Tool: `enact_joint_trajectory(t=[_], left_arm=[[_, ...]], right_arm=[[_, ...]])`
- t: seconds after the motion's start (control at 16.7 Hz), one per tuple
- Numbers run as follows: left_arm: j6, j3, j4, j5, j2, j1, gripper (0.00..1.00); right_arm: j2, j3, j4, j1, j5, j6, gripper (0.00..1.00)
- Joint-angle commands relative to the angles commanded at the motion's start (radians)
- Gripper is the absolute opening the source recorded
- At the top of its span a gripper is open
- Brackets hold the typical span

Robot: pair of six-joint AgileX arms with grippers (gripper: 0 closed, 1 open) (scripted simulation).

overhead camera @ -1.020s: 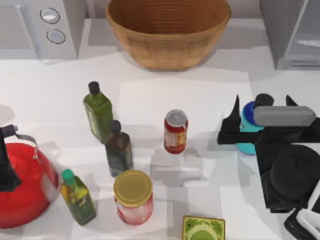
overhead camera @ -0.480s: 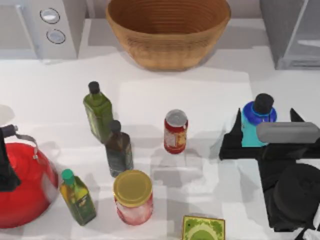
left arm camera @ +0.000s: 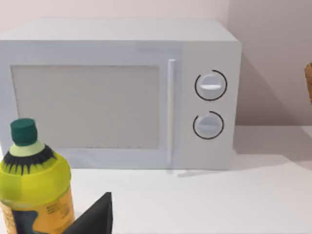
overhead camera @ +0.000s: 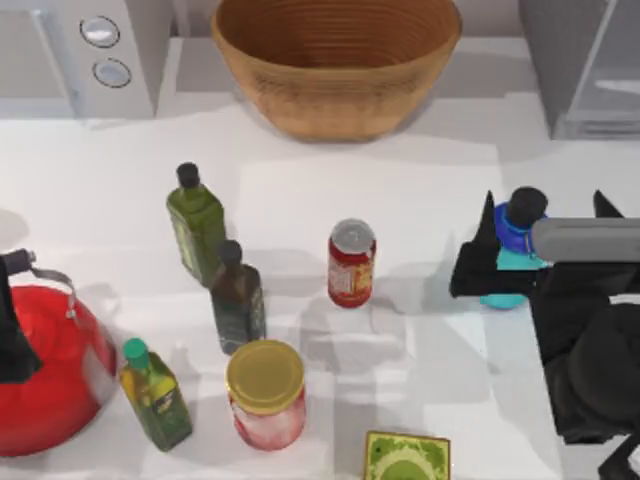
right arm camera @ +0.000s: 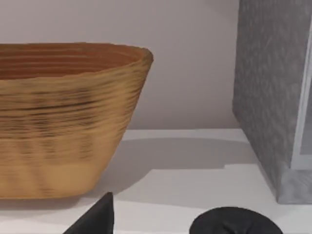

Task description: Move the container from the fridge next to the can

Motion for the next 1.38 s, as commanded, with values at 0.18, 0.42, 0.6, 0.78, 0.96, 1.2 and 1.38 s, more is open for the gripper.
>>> enact_joint_trajectory(t=[0.18,0.42,0.6,0.78,0.96,1.2,1.38], left_arm=[[0.0,0.0,0.0,0.0,0.0,0.0,1.0],[0.0,0.0,0.0,0.0,0.0,0.0,1.0],[0.0,0.0,0.0,0.0,0.0,0.0,1.0],[0.0,0.0,0.0,0.0,0.0,0.0,1.0],[0.0,0.0,0.0,0.0,0.0,0.0,1.0],[0.0,0.0,0.0,0.0,0.0,0.0,1.0],[0.0,0.0,0.0,0.0,0.0,0.0,1.0]], right_arm=[[-0.209,-0.023,-0.161,-0.062,-0.077,0.0,1.0],[-0.575,-0.076,-0.462,-0.185,-0.211,0.001,1.0],[-0.883,-0.127,-0.724,-0.298,-0.323,-0.001,1.0],[-1.191,-0.181,-0.99,-0.415,-0.436,-0.003,1.0],[-1.472,-0.229,-1.235,-0.523,-0.541,-0.006,1.0],[-1.751,-0.274,-1.483,-0.633,-0.654,-0.012,1.0],[-1.859,-0.291,-1.586,-0.681,-0.703,-0.016,1.0]])
